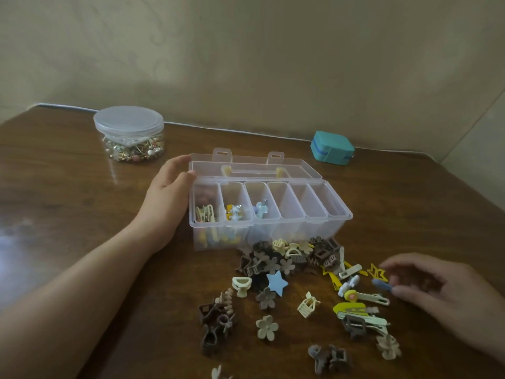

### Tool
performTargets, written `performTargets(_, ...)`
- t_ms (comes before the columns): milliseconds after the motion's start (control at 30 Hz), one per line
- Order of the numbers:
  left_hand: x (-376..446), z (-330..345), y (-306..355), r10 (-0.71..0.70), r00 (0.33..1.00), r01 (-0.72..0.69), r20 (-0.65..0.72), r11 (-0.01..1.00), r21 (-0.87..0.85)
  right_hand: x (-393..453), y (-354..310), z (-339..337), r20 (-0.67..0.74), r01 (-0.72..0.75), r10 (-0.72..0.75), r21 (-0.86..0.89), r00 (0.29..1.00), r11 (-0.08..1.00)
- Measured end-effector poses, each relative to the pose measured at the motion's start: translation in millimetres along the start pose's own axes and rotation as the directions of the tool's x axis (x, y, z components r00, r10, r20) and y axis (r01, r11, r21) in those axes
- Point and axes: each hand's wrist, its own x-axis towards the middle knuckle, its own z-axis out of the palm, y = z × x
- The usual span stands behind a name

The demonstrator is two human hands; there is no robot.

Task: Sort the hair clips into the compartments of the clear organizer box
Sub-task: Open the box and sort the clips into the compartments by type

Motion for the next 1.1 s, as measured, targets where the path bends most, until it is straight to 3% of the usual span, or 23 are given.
performTargets(67, 0.3, 0.1, 0.1, 0.000, 1.000, 0.000, 0.007, 1.000, 0.002, 5.7, -7.3, -9.9, -0.095, 0.012, -0.005, 0.071, 0.995, 0.997)
performTargets(167, -0.1, 0.3, 0.1, 0.009, 1.000, -0.009, 0.007, 1.000, 0.005, 32.2, -26.9, -9.4, -0.228, 0.103, -0.030, 0.312, 0.973, 0.945)
performTargets(300, 0.0, -1.2, 0.5, -0.004, 1.000, 0.004, 0.018, 1.000, -0.001, 76.7, -83.2, 19.4, -0.187, 0.174, -0.094, 0.475, 0.978, 0.863)
performTargets(500, 0.1, -0.4, -0.3, -0.013, 1.000, 0.013, 0.024, 1.000, -0.016, 108.6, -125.8, 47.0, -0.158, 0.190, -0.154, 0.246, 0.975, 0.950)
performTargets(733, 2.0, -0.7, -1.8, -0.024, 0.999, 0.024, 0.029, 1.000, -0.015, 79.6, -65.0, 6.6, -0.306, 0.178, -0.096, 0.254, 0.947, 0.951)
performTargets(800, 2.2, -1.4, -2.1, -0.015, 1.000, 0.015, 0.021, 1.000, -0.004, 65.9, -31.6, 2.5, -0.261, 0.071, -0.015, 0.205, 0.965, 0.976)
performTargets(900, 1.8, -0.7, -1.3, -0.011, 1.000, 0.011, 0.009, 1.000, 0.009, 43.2, 4.1, 7.5, -0.059, -0.070, 0.069, -0.011, 0.996, 0.998)
performTargets(1100, 0.8, -0.1, -1.5, -0.007, 1.000, 0.007, 0.008, 1.000, 0.009, 21.8, 15.0, 16.7, 0.021, -0.021, 0.024, -0.120, 0.999, 0.993)
